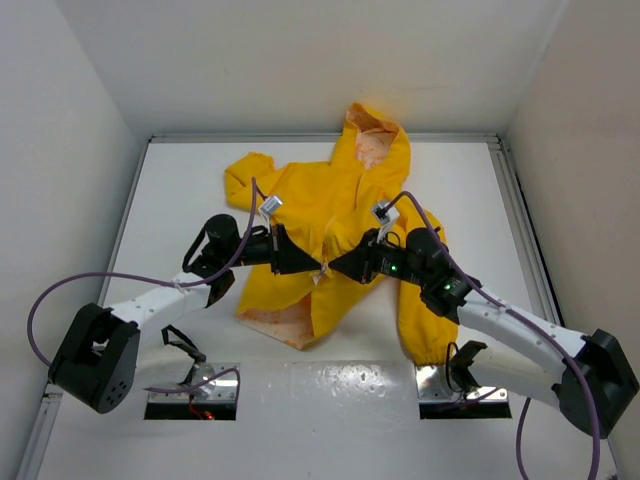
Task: Zip up the jacket
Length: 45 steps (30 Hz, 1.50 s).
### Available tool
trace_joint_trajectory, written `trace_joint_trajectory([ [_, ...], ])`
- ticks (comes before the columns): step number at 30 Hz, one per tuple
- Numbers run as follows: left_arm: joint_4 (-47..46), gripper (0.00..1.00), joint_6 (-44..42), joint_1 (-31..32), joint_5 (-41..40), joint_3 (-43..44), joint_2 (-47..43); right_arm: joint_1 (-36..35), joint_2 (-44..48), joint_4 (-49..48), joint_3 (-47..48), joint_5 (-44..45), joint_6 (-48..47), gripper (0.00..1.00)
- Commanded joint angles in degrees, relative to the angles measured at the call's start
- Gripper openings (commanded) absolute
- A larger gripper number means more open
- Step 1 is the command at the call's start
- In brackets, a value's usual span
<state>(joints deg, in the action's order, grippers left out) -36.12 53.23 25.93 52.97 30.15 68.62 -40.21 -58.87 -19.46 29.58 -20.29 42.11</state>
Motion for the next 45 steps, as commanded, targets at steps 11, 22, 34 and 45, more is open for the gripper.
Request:
trace_joint_trajectory([
  [11,-4.05,0.0,-0.67,-0.44,-0.15,2.02,-0.5,-0.22,2.27,-6.72,-1.63,-5.45,3.86,0.29],
  [22,-6.42,0.0,2.23,-0.97,-0.68,2.02,-0.5,-0.31,1.13,-10.24,-2.42,-8.27,6.06,0.23],
  [34,-8.35,0.0,3.9,-0.97,-0.68,1.49,-0.5,-0.31,0.07,-11.3,-1.9,-7.39,3.34,0.0],
  [45,-8.88,0.0,5.57,-0.45,-0.15,4.3,0.11,-0.66,-1.07,-0.94,1.96,-17.58,-11.78,0.0],
])
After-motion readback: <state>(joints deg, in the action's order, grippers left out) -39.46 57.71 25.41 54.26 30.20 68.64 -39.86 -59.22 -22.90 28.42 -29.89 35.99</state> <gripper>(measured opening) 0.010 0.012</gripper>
